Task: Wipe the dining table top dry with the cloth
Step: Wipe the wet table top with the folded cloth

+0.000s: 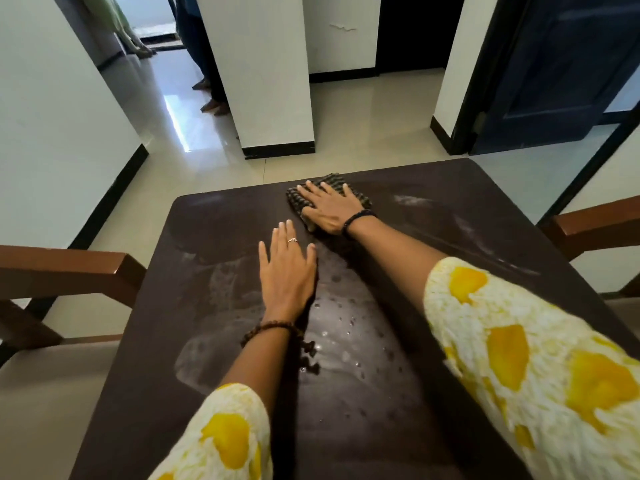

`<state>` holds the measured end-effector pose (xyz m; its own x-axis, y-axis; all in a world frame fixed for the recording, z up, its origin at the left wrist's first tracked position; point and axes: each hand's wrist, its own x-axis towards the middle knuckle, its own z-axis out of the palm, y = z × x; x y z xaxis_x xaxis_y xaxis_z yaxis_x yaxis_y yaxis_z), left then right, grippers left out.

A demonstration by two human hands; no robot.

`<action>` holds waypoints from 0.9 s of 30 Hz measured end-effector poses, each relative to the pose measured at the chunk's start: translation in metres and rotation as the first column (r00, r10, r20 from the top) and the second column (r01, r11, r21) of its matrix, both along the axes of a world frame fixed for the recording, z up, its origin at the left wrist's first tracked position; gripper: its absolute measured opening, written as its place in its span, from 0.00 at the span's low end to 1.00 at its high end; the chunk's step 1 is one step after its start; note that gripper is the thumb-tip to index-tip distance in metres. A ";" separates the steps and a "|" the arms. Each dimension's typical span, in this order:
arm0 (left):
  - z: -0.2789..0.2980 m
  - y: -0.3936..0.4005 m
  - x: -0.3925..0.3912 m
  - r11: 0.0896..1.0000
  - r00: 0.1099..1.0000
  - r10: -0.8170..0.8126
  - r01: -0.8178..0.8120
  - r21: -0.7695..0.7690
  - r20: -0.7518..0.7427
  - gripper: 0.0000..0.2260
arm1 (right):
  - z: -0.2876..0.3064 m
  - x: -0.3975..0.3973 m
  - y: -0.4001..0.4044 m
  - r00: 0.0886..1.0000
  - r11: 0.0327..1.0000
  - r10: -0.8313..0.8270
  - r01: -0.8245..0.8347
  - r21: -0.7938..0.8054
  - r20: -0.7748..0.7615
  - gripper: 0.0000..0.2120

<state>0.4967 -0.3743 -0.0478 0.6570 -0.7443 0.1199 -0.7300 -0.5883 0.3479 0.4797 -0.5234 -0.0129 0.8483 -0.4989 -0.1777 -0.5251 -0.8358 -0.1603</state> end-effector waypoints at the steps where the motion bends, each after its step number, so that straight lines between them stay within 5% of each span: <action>1: 0.000 0.000 -0.001 1.000 1.000 -0.002 0.002 0.012 0.007 0.26 | 0.000 -0.001 -0.007 1.000 1.000 -0.006 0.006 0.005 -0.002 0.26; 14: 0.004 -0.006 -0.007 1.000 1.000 -0.004 0.004 0.008 0.024 0.24 | 0.000 -0.102 -0.116 0.851 0.851 -0.525 0.524 0.022 0.010 0.25; 23: 0.008 -0.005 -0.005 1.000 1.000 -0.007 0.007 0.006 -0.023 0.24 | -0.001 -0.011 -0.003 0.996 0.997 -0.077 0.078 -0.016 0.054 0.25; 27: 0.011 -0.005 -0.007 1.000 1.000 0.000 0.000 0.002 -0.025 0.23 | -0.002 -0.034 -0.025 0.998 0.999 -0.025 0.027 -0.023 0.065 0.24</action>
